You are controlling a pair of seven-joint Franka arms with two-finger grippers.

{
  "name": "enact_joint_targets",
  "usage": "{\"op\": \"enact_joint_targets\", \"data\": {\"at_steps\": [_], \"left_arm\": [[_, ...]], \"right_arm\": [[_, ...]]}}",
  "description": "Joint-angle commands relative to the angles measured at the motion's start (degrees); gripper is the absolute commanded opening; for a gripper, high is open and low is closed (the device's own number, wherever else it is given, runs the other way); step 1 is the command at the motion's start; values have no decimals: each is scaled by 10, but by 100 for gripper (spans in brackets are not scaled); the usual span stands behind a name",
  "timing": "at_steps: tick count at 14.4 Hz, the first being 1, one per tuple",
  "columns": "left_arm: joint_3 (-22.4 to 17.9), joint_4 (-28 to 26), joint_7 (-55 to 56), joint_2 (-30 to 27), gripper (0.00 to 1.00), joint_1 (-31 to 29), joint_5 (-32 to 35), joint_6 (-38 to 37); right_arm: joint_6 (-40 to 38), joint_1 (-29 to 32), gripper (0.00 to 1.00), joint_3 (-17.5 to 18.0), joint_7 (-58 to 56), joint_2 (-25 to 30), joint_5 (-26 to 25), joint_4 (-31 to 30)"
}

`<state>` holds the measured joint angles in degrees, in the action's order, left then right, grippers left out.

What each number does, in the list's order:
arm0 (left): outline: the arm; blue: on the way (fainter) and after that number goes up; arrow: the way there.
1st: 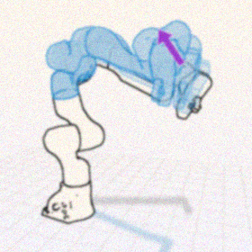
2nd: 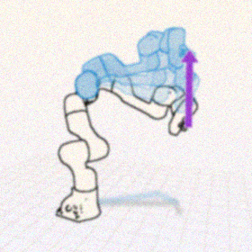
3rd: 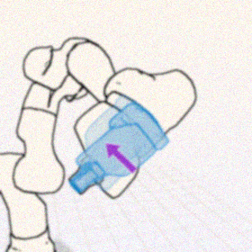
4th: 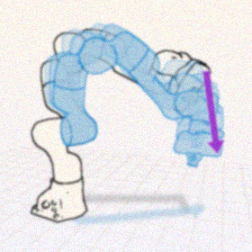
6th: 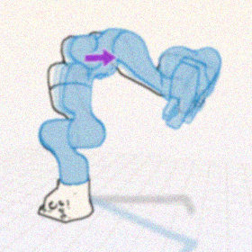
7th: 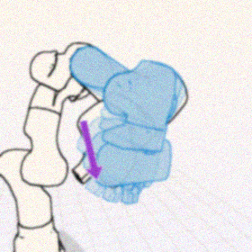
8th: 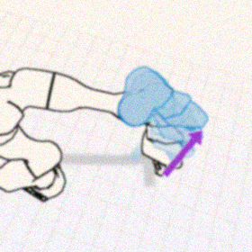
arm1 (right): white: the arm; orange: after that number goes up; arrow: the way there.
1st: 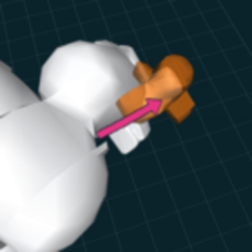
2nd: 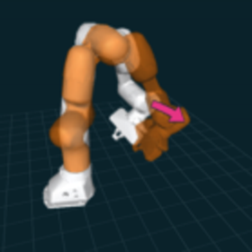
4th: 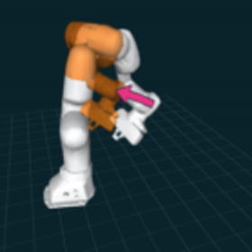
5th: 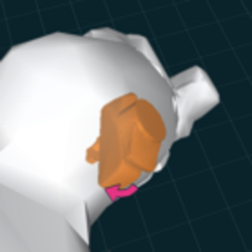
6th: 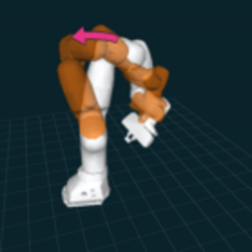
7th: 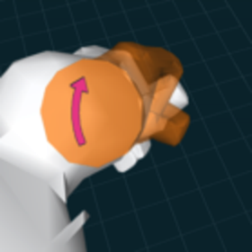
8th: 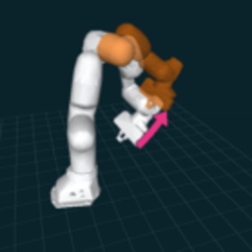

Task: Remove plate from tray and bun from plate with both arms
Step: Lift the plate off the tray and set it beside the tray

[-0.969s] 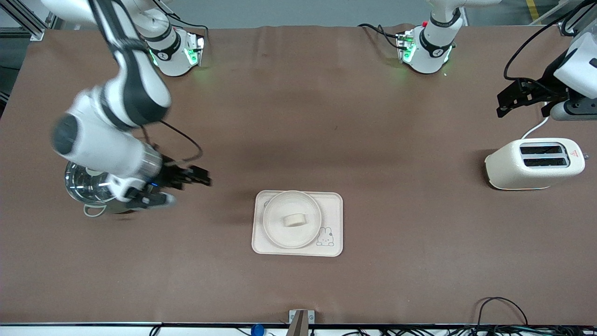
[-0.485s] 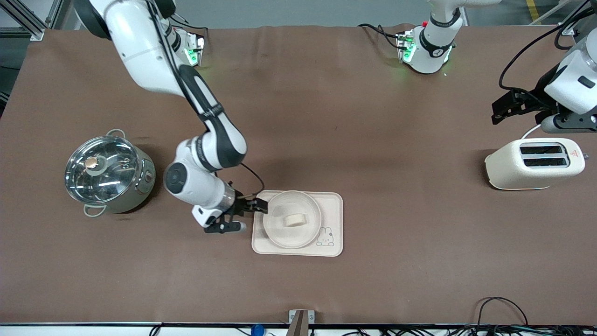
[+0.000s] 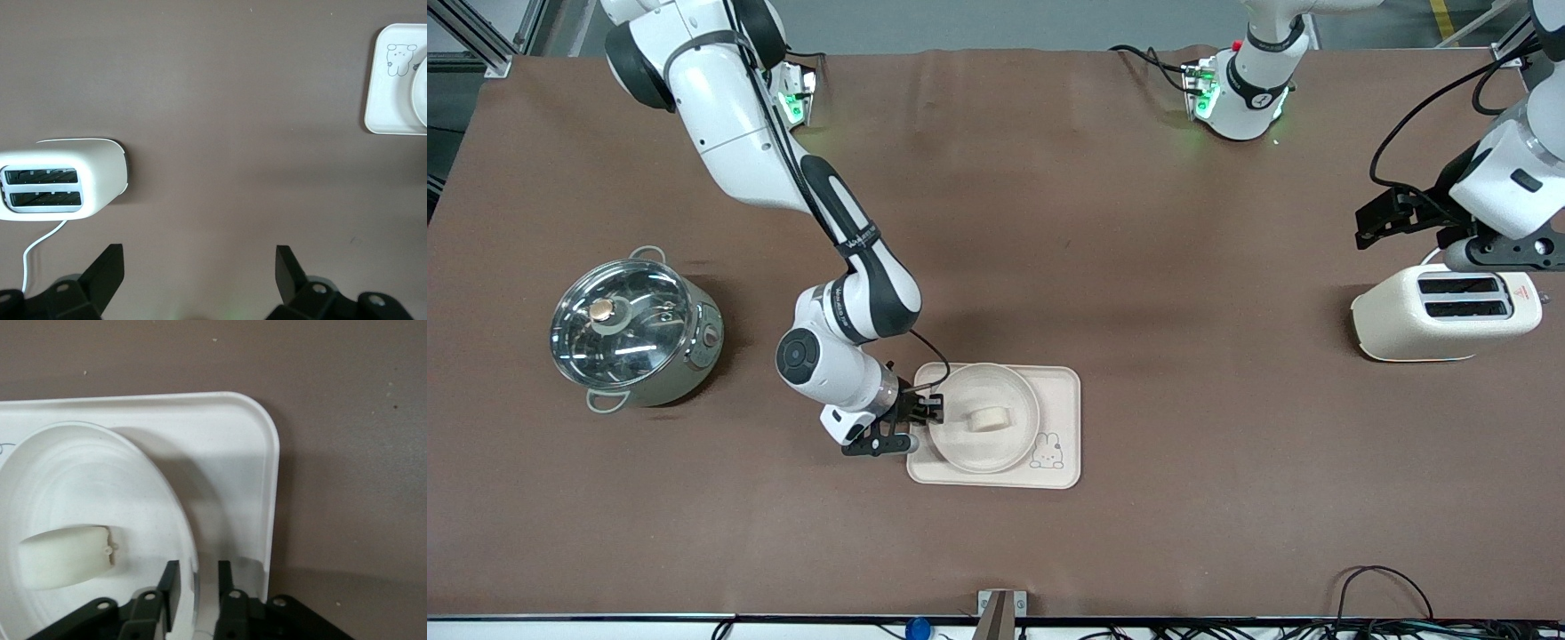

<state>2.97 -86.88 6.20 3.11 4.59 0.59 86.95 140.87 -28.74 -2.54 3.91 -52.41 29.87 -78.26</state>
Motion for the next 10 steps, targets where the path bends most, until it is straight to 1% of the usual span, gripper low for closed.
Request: {"op": "enact_joint_targets", "data": {"at_steps": [1,3,5,8,10], "left_arm": [[1,8,-7,7,100,2,-8,2],[1,8,-7,7,100,3,-8,3],[1,9,-6,8,100,5,-9,2],[4,9,5,7,100,12,-10,2],[10,10,20,7,100,19,-10,2]], "right_arm": [[6,7,0,-1,-50,-14,12,12],[6,10,0,1,-58,-11,13,12],[4,11,0,11,-59,5,26,7],[-16,11,0,18,-77,65,27,-42],[-24,3,0,18,-101,105,27,-97]]}}
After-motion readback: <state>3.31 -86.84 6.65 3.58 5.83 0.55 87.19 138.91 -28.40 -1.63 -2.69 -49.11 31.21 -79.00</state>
